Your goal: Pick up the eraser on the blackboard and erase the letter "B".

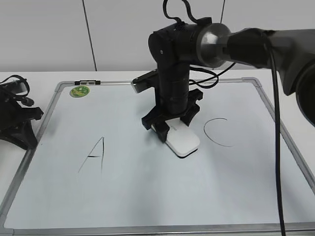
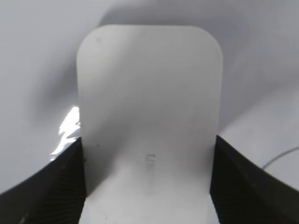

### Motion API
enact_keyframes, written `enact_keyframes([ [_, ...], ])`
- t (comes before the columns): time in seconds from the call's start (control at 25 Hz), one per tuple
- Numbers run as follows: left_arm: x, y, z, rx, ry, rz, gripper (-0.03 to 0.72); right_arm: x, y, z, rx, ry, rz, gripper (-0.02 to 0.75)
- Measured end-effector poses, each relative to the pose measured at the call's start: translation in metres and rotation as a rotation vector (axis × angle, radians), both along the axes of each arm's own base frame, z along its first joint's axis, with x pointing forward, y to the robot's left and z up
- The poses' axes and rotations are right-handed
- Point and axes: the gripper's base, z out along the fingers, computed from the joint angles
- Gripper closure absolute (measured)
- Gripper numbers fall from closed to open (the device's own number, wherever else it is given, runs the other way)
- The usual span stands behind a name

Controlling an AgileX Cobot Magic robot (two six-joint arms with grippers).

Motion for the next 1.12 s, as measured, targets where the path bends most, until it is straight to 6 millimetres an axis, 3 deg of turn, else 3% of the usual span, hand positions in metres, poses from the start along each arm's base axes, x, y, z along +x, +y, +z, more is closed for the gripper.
enact_keyframes([
  [0.08,0.000,0.000,0.000,0.000,0.000,0.000,0.601,0.005,-0.004,0.005,-0.016,-0.024,-0.001,0.201],
  [0.16,0.000,0.000,0.000,0.000,0.000,0.000,0.601,0.011,-0.008,0.022,-0.005,-0.072,-0.008,0.201],
  [0.36,0.000,0.000,0.000,0.000,0.000,0.000,0.599,0.008,-0.016,0.098,0.082,-0.231,-0.032,0.201],
  [0.52,0.000,0.000,0.000,0.002,-0.002,-0.001,0.597,0.003,-0.036,0.132,0.114,-0.282,-0.080,0.201],
  [0.76,0.000,0.000,0.000,0.003,-0.002,-0.002,0.596,0.001,-0.089,0.147,0.097,-0.276,-0.203,0.201],
  [0.92,0.000,0.000,0.000,0.003,-0.002,-0.002,0.593,-0.010,-0.123,0.139,0.064,-0.219,-0.277,0.201],
  [1.12,0.000,0.000,0.000,0.003,-0.002,-0.002,0.591,-0.025,-0.163,0.116,0.057,-0.137,-0.376,0.201],
])
